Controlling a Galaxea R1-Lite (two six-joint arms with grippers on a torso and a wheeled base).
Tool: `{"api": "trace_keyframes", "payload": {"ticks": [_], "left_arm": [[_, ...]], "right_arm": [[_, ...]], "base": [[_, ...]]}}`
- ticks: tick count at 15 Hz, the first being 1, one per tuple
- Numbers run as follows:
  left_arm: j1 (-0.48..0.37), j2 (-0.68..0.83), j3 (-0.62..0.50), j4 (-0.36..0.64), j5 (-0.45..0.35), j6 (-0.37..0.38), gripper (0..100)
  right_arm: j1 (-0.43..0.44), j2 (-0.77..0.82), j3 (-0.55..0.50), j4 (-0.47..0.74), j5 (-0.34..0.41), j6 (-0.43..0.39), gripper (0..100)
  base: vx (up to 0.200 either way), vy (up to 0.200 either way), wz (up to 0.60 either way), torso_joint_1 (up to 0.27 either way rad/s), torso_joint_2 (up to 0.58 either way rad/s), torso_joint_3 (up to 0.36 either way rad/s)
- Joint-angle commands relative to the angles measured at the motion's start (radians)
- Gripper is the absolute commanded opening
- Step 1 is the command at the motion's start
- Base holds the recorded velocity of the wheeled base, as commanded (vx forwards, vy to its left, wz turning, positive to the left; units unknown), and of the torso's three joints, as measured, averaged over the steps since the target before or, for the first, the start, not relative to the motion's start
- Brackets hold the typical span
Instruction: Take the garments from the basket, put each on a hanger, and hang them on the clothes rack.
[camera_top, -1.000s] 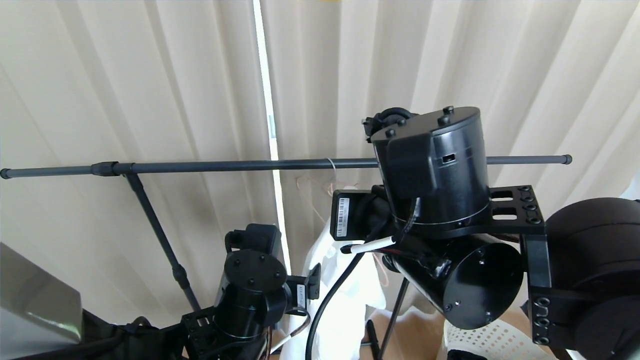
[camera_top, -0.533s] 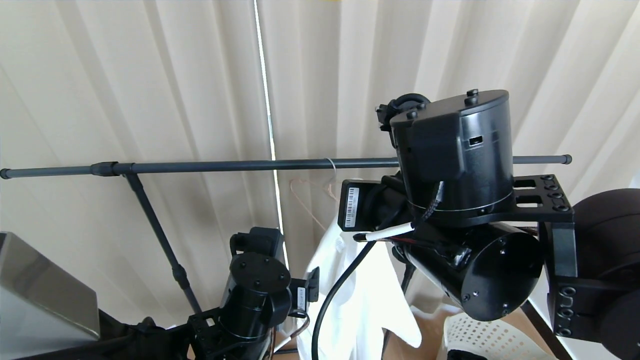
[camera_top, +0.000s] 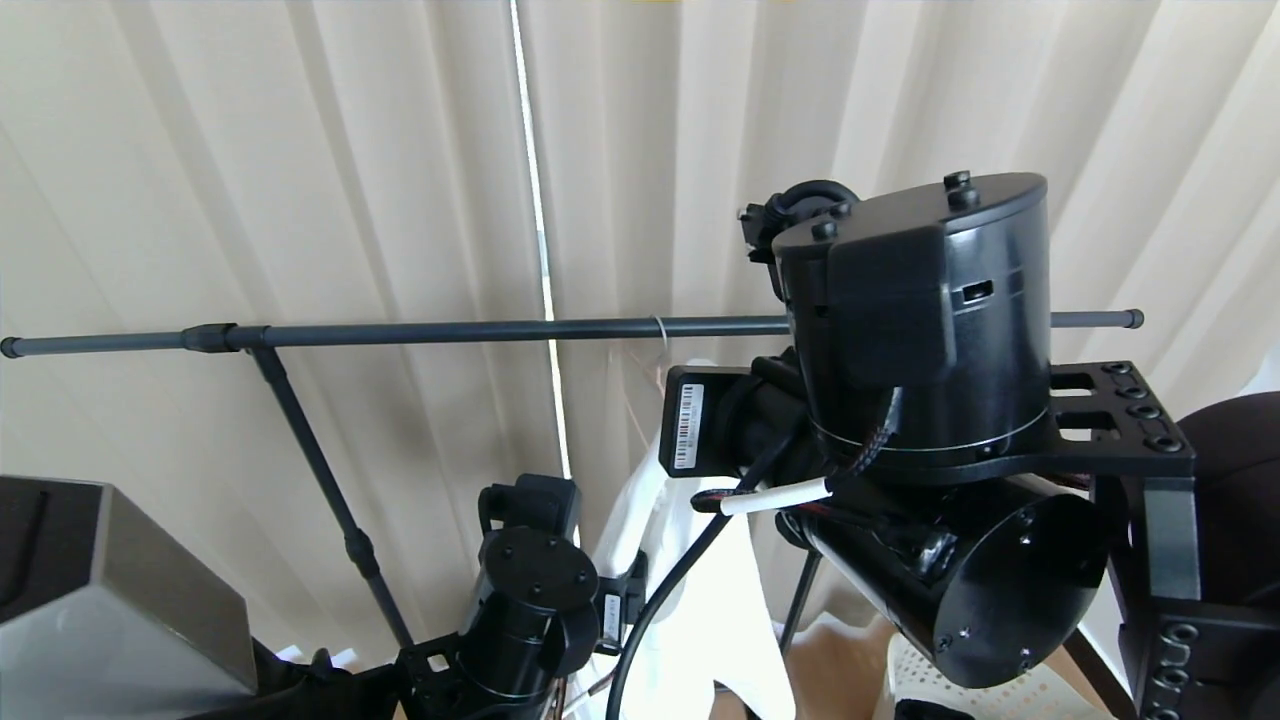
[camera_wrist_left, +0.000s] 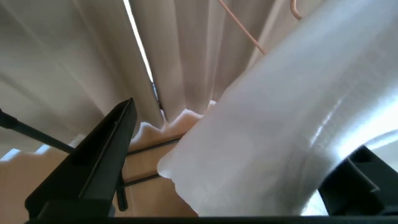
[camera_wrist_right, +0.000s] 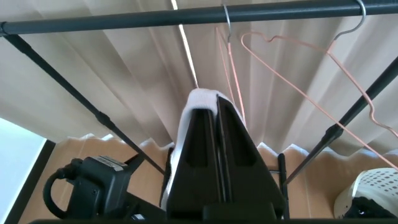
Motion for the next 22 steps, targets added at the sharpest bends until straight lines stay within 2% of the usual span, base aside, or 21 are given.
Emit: {"api": "trace_keyframes", "payload": {"ticks": [1, 7, 11, 12, 18, 20, 22], "left_arm": [[-0.001, 0.007, 0.015, -0.022, -0.001, 0.017, 100], [-0.001, 0.006, 0.078, -0.157, 0.022, 0.099, 100], [-0.001, 0.006, 0.081, -0.163, 0.022, 0.099, 100], [-0.001, 0.004, 0.082, -0.171, 0.022, 0.099, 0], [0.004, -0.022, 0.079, -0.237, 0.019, 0.09, 0], [0.027, -0.042, 0.07, -0.232, 0.019, 0.09, 0], [0.065, -0.071, 0.045, -0.219, 0.019, 0.09, 0]], "right_arm": [[-0.004, -0.008, -0.002, 0.001, -0.002, -0.002, 0], [-0.094, -0.008, -0.005, -0.022, -0.002, -0.026, 0], [-0.122, -0.002, -0.005, -0.036, -0.002, -0.031, 0], [-0.125, 0.001, -0.005, -0.036, -0.002, -0.031, 0], [-0.148, 0.002, 0.003, -0.036, -0.002, -0.046, 0], [-0.154, -0.008, 0.029, -0.034, -0.002, -0.08, 0], [-0.154, -0.033, 0.093, -0.034, 0.0, -0.151, 0]], "base": [[0.0, 0.0, 0.0, 0.0, 0.0, 0.0], [0.0, 0.0, 0.0, 0.0, 0.0, 0.0], [0.0, 0.0, 0.0, 0.0, 0.0, 0.0], [0.0, 0.0, 0.0, 0.0, 0.0, 0.0], [0.0, 0.0, 0.0, 0.0, 0.0, 0.0], [0.0, 0.0, 0.0, 0.0, 0.0, 0.0], [0.0, 0.0, 0.0, 0.0, 0.0, 0.0]]}}
